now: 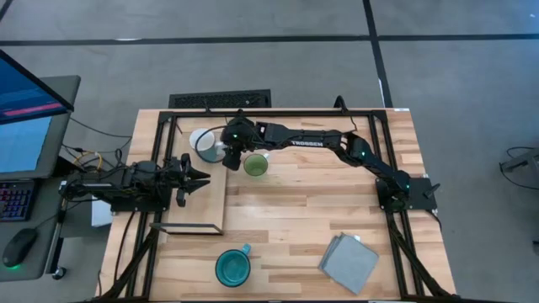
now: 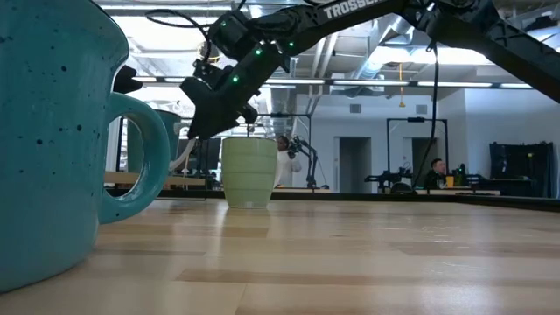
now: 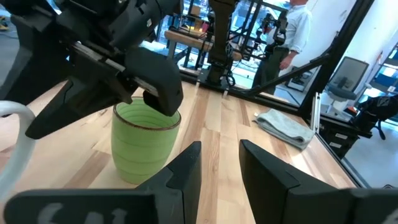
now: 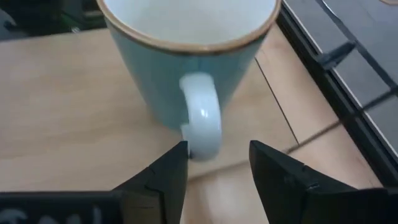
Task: Stack small to large cups/mugs on shelf
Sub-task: Put the green mug on the shelf
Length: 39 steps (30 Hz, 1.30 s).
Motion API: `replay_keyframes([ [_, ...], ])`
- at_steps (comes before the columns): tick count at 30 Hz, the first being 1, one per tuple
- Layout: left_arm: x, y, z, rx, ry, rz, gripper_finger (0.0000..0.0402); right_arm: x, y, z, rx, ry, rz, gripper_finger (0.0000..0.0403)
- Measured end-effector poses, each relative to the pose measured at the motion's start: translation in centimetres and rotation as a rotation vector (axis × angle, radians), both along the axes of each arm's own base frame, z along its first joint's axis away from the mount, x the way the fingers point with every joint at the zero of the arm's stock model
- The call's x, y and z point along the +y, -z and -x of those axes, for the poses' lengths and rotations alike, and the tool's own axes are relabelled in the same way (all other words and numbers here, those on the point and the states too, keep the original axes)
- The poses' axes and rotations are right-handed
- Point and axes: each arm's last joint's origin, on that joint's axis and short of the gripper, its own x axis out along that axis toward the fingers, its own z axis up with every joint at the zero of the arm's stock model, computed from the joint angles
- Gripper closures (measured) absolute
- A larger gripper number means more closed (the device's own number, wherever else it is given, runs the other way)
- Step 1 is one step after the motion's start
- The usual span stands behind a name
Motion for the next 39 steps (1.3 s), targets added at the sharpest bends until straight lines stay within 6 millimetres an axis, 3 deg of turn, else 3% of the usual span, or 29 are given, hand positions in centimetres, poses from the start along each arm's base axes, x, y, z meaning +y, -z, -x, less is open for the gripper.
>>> replay_keyframes([
  [9, 0.0, 0.0, 0.0, 0.0, 0.0, 0.001, 0.0303, 0.0, -0.1, 0.8, 0.086, 0.031, 0.015, 0.0213],
  [23, 0.0, 0.0, 0.0, 0.0, 0.007, -0.001, 0.0303, 0.4, -8.1, 3.8, -0.016, 0.094, 0.087, 0.0215],
  [26, 0.0, 0.0, 0.0, 0.001, 0.001, -0.008, 0.0303, 1.1, -9.1, 4.7, 0.021, 0.081, 0.079, 0.0216],
  [39, 0.0, 0.0, 0.0, 0.0, -0.008, -0.01, 0.0303, 5.4, -8.6, 6.8, 0.258, 0.036, 0.011, 0.0216],
])
